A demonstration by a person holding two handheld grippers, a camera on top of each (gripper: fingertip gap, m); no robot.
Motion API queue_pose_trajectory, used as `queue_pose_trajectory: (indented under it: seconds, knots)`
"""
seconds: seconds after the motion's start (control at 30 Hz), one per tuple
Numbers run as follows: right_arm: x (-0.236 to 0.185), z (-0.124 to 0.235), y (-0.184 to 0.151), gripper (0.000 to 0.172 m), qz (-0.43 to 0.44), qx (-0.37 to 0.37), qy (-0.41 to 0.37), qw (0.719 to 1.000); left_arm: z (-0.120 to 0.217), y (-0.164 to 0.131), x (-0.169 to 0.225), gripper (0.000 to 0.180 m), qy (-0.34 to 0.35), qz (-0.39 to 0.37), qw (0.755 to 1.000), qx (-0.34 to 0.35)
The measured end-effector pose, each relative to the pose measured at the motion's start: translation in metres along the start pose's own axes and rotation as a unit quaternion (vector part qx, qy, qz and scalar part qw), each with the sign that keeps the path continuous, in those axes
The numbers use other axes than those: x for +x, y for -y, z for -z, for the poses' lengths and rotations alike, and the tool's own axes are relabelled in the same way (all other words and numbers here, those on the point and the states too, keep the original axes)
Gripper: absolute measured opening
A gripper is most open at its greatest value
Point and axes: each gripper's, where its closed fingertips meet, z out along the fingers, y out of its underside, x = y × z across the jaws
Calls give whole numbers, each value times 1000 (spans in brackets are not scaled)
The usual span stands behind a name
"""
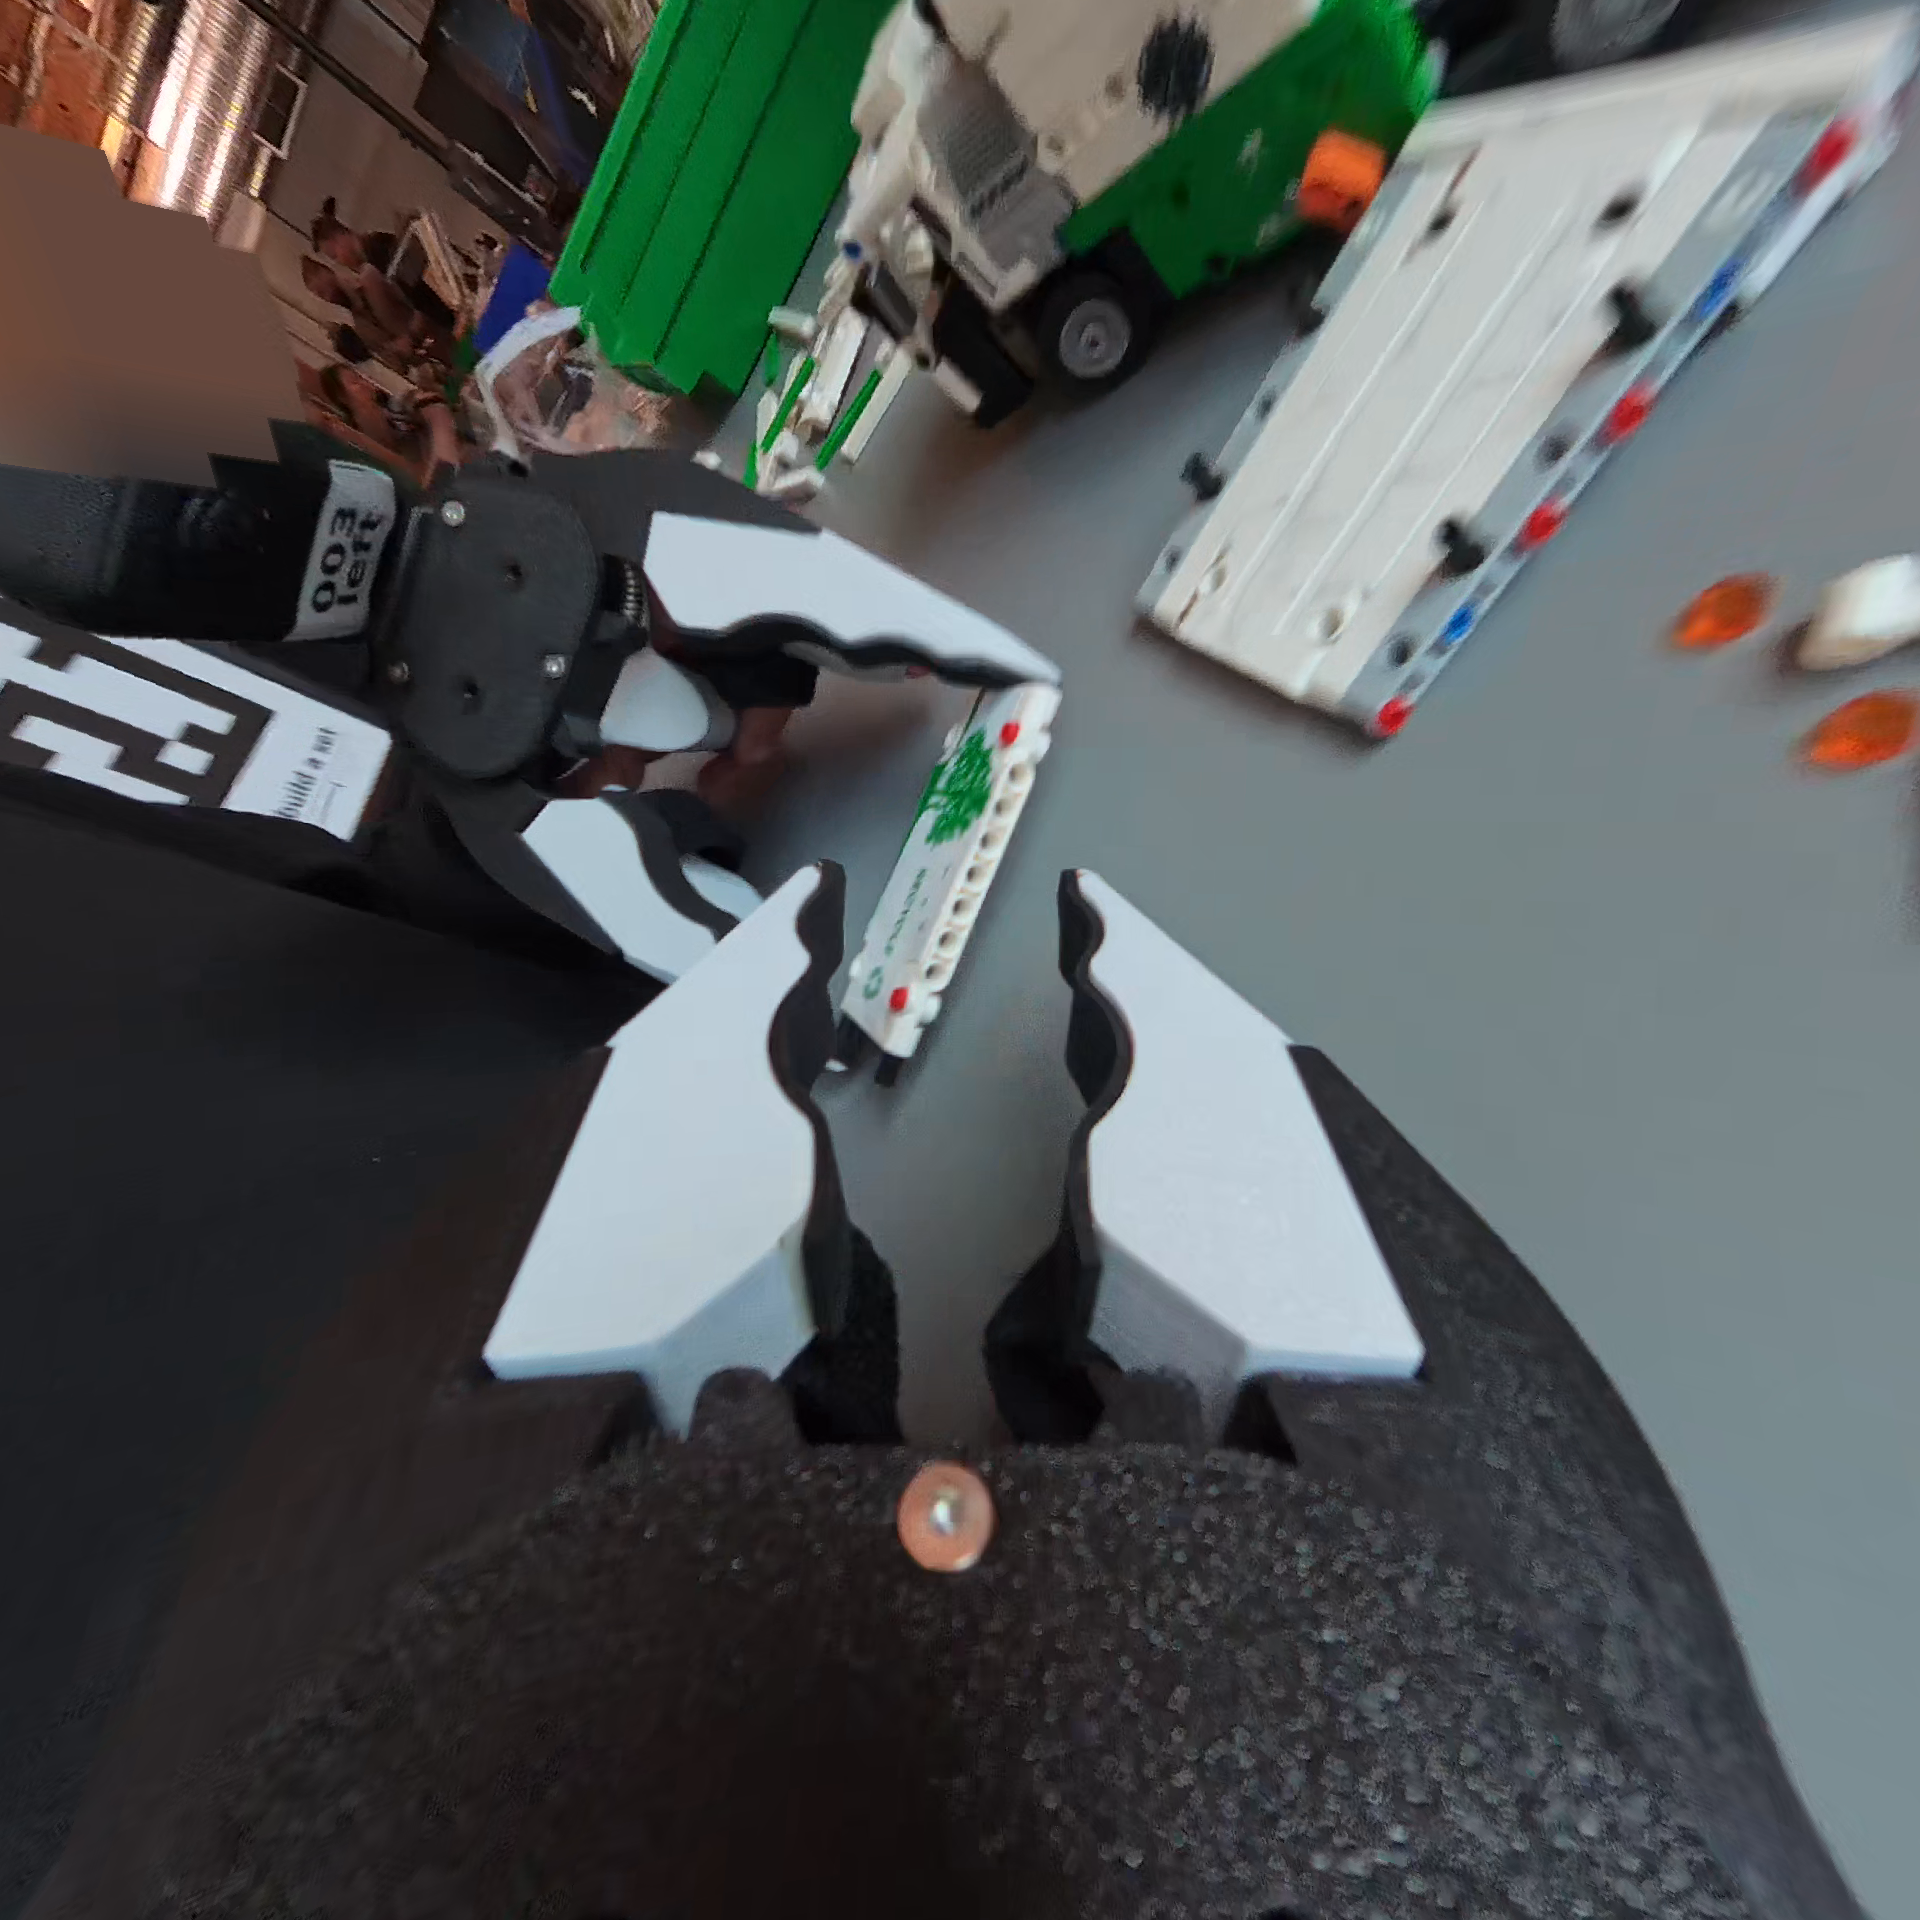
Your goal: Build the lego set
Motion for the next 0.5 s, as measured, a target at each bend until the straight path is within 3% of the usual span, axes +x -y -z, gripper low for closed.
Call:
queue_pose_trajectory:
  seconds: [0.07, 0.17, 0.37, 0.5]
  knots:
    - [24, 22, 23, 34, 108, 16, -74, 991, -1, -2, 1, 104, -11, -26, 999, -19]
    - [70, 38, 46, 27, 236, -15, -192, 952, -1, -3, 4, 104, -36, -55, 997, -42]
    - [93, 23, 56, 15, 357, -95, -228, 901, 2, -10, 3, 104, -74, -86, 990, -84]
    - [100, 16, 52, 15, 346, -112, -215, 906, 4, -15, 2, 104, -95, -89, 987, -96]
